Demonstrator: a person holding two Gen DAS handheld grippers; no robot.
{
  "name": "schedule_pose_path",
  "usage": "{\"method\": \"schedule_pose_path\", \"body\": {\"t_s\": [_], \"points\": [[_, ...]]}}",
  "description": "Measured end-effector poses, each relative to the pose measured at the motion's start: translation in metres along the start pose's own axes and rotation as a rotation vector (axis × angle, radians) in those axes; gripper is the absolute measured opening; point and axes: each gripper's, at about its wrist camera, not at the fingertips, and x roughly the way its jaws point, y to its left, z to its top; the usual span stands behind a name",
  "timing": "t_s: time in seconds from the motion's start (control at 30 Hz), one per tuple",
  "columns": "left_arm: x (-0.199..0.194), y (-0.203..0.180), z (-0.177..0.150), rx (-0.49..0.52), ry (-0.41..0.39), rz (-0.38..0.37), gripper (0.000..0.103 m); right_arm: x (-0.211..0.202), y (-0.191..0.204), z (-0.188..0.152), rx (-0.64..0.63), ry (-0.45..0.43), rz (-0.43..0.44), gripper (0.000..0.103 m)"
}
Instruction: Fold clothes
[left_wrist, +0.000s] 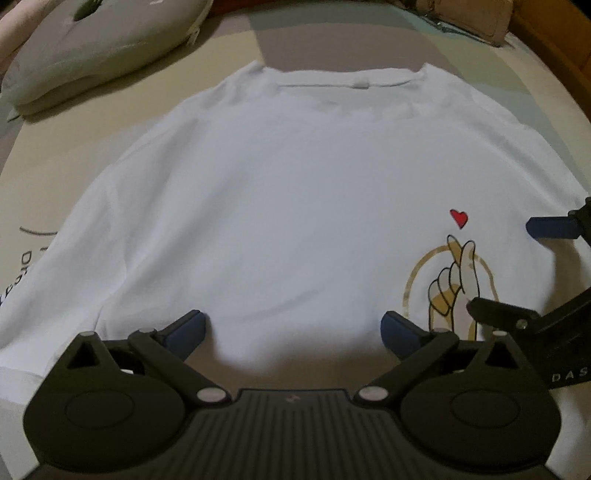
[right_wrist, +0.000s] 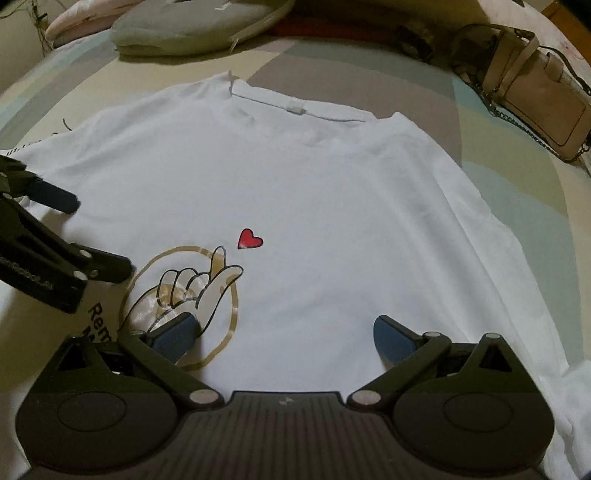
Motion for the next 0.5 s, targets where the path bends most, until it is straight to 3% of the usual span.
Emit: {"method": "schedule_pose_path", "body": {"t_s": [0.33, 0.5], "points": [[0.006, 0.006, -0.013, -0.094, 0.045, 0.003, 0.102, -0.008, -0.003, -0.007, -0.026, 0.029, 0.005, 0.103], [0.001, 0.018, -0.030, -0.080, 0.074, 0.009, 0.102, -0.024, -0.010, -0.042, -0.046, 0.007, 0.014, 0.103]]}}
